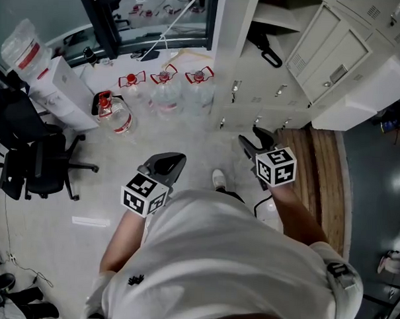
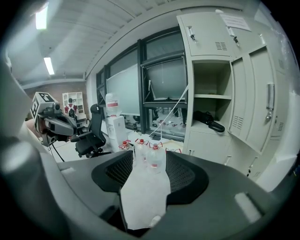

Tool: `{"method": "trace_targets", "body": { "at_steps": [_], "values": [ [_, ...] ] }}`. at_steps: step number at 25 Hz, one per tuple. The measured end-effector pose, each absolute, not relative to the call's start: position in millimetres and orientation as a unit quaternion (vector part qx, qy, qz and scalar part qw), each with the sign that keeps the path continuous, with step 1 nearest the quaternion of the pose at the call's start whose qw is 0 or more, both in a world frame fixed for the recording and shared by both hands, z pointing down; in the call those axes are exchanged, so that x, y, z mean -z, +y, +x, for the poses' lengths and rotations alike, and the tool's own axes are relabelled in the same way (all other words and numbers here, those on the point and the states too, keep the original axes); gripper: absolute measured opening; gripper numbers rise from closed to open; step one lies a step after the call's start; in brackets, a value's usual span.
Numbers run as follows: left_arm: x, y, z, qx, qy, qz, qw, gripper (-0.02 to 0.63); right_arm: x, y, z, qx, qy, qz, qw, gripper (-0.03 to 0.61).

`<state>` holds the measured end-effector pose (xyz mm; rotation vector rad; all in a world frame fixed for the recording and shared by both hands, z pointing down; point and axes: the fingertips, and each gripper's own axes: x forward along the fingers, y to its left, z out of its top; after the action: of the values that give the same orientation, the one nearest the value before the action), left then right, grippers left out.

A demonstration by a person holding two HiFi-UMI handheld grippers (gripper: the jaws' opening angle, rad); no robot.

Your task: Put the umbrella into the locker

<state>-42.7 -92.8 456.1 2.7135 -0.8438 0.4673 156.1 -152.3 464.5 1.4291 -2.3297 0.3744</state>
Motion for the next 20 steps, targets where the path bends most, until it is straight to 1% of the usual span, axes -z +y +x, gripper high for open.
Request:
{"method": "trace_targets", "body": {
  "at_steps": [7, 9, 12, 15, 18, 20],
  "values": [
    [-457, -88, -38, -0.162, -0.284, 0.936, 0.131, 0.057, -460, -143, 155, -0.128, -0.83, 0.51, 0.184, 0.209],
    [-458, -87, -36, -0.163, -0.282, 0.936, 0.131, 0.057, -460, -142, 157, -0.126, -0.829, 0.514, 0.183, 0.19],
    [-459, -86, -35, -0.165, -0.281, 0.937, 0.13, 0.057, -458, -140, 162, -0.122, -0.825, 0.522, 0.18, 0.131],
    [-459, -87, -34, -0.164, -0.28, 0.937, 0.129, 0.057, -456, -139, 166, -0.118, -0.821, 0.53, 0.178, 0.044],
    [-457, -90, -29, -0.162, -0.277, 0.938, 0.128, 0.057, -455, -140, 171, -0.113, -0.819, 0.533, 0.181, 0.003],
    [-457, -93, -25, -0.163, -0.275, 0.939, 0.128, 0.057, -454, -141, 174, -0.111, -0.819, 0.531, 0.185, 0.002]
  ]
}}
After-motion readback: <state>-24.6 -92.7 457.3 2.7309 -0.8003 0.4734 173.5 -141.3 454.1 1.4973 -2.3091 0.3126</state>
